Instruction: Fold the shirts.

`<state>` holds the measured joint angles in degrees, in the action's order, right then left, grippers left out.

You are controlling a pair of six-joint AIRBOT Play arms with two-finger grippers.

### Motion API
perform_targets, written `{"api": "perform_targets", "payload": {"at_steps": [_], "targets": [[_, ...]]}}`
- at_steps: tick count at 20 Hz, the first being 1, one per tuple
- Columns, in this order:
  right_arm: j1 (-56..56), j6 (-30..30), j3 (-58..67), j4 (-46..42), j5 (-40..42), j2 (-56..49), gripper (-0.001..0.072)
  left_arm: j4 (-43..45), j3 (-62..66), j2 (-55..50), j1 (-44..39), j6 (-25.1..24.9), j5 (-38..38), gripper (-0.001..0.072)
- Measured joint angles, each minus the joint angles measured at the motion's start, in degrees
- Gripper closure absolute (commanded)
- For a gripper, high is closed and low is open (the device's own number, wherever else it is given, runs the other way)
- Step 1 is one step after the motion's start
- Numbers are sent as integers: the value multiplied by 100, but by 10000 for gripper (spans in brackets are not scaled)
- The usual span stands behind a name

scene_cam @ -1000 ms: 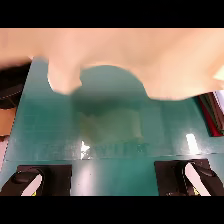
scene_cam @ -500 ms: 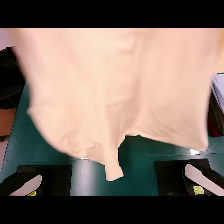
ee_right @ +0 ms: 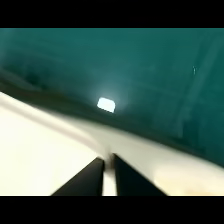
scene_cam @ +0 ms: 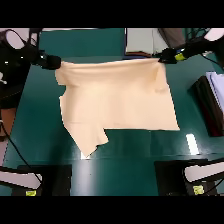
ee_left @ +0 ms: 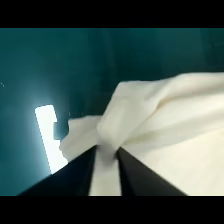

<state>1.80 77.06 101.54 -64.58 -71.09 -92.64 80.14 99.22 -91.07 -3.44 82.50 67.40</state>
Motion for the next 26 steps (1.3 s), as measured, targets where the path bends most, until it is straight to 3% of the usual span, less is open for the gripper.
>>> {"api": "perform_targets", "payload": {"at_steps": [7,13,14,15,16,22,23,26], "targets": [[221,-94,474,44,-1062,-289,346,-92,-282,326,726,168,610,165],[1305,-310,-1996,46,-1355,992,344,-229,-2776,1672,1248,195,610,165],[1558,-326,-2538,46,-1283,1248,284,-345,-3296,1878,1281,201,509,165],[1818,-334,-3067,44,-1200,1473,166,-472,-3738,2039,1307,205,420,165],[2057,-352,-3530,44,-1141,1659,158,-632,-4153,2175,1311,203,326,164],[3130,-367,-5519,94,-763,2205,169,-1344,-5235,2468,1342,166,-114,165],[3198,-372,-5733,168,-691,2234,215,-1432,-5283,2483,1342,164,-162,165],[3268,-380,-6155,444,-428,2275,225,-1596,-5370,2505,1342,153,-273,165]]}}
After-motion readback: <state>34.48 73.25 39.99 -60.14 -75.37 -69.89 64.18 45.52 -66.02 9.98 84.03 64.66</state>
